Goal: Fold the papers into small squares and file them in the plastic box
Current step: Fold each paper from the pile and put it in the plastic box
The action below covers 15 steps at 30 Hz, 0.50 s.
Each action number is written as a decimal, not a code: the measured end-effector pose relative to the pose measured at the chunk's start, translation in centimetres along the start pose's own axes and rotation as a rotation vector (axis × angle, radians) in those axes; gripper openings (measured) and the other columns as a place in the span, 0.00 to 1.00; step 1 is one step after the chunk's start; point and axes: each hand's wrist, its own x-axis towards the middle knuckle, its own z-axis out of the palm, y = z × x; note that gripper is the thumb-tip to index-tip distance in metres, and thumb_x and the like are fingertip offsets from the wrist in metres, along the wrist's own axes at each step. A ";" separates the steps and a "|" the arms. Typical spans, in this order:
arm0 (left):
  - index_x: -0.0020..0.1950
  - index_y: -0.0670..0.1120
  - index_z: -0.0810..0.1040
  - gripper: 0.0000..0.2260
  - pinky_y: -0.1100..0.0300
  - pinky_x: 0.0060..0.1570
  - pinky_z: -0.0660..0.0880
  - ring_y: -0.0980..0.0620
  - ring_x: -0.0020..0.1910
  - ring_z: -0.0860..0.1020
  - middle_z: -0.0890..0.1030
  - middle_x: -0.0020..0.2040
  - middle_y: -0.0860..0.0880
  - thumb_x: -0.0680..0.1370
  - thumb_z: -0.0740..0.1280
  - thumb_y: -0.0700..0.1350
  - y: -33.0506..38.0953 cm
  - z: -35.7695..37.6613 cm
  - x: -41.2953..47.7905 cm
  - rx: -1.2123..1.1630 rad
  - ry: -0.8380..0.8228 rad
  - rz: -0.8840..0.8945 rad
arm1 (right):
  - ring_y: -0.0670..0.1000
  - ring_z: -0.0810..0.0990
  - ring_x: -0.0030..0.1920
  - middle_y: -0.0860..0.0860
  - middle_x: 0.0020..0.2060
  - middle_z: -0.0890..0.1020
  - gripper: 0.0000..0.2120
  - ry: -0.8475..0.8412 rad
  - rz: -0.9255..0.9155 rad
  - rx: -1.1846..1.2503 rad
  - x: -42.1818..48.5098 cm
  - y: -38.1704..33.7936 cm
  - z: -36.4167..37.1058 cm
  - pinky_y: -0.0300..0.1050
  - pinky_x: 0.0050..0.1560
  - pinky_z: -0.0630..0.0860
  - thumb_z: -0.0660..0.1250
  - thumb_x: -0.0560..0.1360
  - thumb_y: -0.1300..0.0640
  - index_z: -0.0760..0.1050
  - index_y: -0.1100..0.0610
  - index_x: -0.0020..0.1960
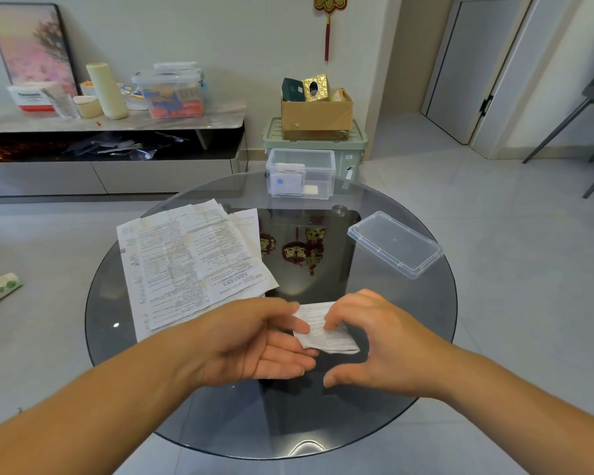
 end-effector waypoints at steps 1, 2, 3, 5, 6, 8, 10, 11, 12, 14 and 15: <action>0.62 0.36 0.79 0.21 0.53 0.43 0.84 0.40 0.46 0.86 0.84 0.53 0.33 0.81 0.64 0.53 0.0 -0.1 0.0 -0.035 -0.009 -0.022 | 0.38 0.67 0.58 0.34 0.55 0.71 0.28 0.007 0.000 -0.002 0.0 0.0 0.1 0.36 0.55 0.72 0.72 0.64 0.28 0.72 0.40 0.59; 0.63 0.35 0.79 0.25 0.52 0.42 0.84 0.39 0.46 0.85 0.83 0.53 0.32 0.81 0.62 0.57 -0.1 -0.3 0.1 -0.058 -0.010 -0.036 | 0.39 0.67 0.57 0.34 0.54 0.71 0.27 0.022 -0.002 -0.005 0.0 0.1 0.2 0.35 0.55 0.72 0.72 0.65 0.29 0.73 0.40 0.59; 0.63 0.35 0.79 0.28 0.52 0.41 0.84 0.38 0.46 0.85 0.83 0.53 0.32 0.81 0.61 0.59 -0.1 -0.4 0.2 -0.072 -0.008 -0.042 | 0.39 0.68 0.57 0.34 0.53 0.72 0.25 0.043 -0.006 -0.007 0.1 0.2 0.3 0.35 0.54 0.72 0.71 0.67 0.30 0.73 0.40 0.58; 0.62 0.34 0.79 0.32 0.52 0.38 0.84 0.38 0.45 0.86 0.84 0.52 0.33 0.81 0.58 0.63 0.0 -0.7 0.3 -0.082 -0.009 -0.035 | 0.38 0.69 0.56 0.34 0.50 0.73 0.17 0.085 -0.010 0.011 0.2 0.5 0.7 0.35 0.51 0.72 0.71 0.72 0.36 0.75 0.42 0.56; 0.62 0.33 0.79 0.34 0.52 0.37 0.84 0.38 0.43 0.86 0.84 0.51 0.33 0.81 0.57 0.64 0.0 -0.8 0.3 -0.076 -0.015 -0.025 | 0.37 0.70 0.55 0.34 0.48 0.74 0.12 0.104 -0.007 0.034 0.3 0.6 0.8 0.35 0.50 0.72 0.70 0.74 0.40 0.77 0.42 0.55; 0.61 0.33 0.78 0.36 0.51 0.35 0.83 0.38 0.40 0.85 0.84 0.47 0.34 0.80 0.56 0.67 0.2 -0.9 0.2 -0.021 -0.029 0.005 | 0.38 0.71 0.53 0.35 0.44 0.75 0.05 0.139 -0.002 0.078 0.6 0.7 0.8 0.35 0.48 0.72 0.68 0.78 0.45 0.79 0.44 0.52; 0.58 0.35 0.77 0.36 0.52 0.34 0.82 0.40 0.36 0.84 0.83 0.41 0.36 0.78 0.57 0.69 0.4 -0.9 0.1 0.114 -0.003 0.062 | 0.41 0.73 0.51 0.37 0.42 0.77 0.06 0.146 0.017 0.108 1.1 0.7 0.6 0.39 0.46 0.73 0.65 0.80 0.47 0.80 0.46 0.50; 0.57 0.37 0.77 0.34 0.53 0.33 0.81 0.41 0.33 0.82 0.82 0.38 0.37 0.77 0.59 0.69 0.3 -0.8 0.2 0.221 0.037 0.112 | 0.42 0.73 0.50 0.38 0.41 0.78 0.07 0.145 0.030 0.122 1.4 0.7 0.4 0.40 0.46 0.73 0.64 0.80 0.47 0.80 0.46 0.49; 0.54 0.39 0.78 0.31 0.53 0.33 0.80 0.42 0.31 0.81 0.80 0.35 0.40 0.77 0.61 0.69 0.2 -0.7 0.2 0.366 0.090 0.173 | 0.42 0.73 0.49 0.39 0.41 0.78 0.08 0.146 0.040 0.135 1.7 0.7 0.3 0.40 0.45 0.73 0.64 0.80 0.47 0.80 0.47 0.49; 0.46 0.44 0.79 0.25 0.55 0.33 0.80 0.43 0.30 0.80 0.79 0.31 0.44 0.76 0.66 0.67 -0.1 -0.5 0.4 0.704 0.174 0.282 | 0.41 0.72 0.49 0.40 0.41 0.79 0.07 0.140 0.055 0.163 2.2 0.7 0.3 0.39 0.43 0.70 0.64 0.80 0.48 0.80 0.46 0.49; 0.44 0.46 0.79 0.22 0.56 0.33 0.80 0.45 0.29 0.80 0.80 0.30 0.46 0.75 0.68 0.66 -0.3 -0.3 0.6 0.839 0.206 0.320 | 0.40 0.72 0.49 0.40 0.41 0.78 0.06 0.137 0.070 0.184 2.4 0.8 0.4 0.38 0.42 0.68 0.64 0.81 0.48 0.80 0.45 0.50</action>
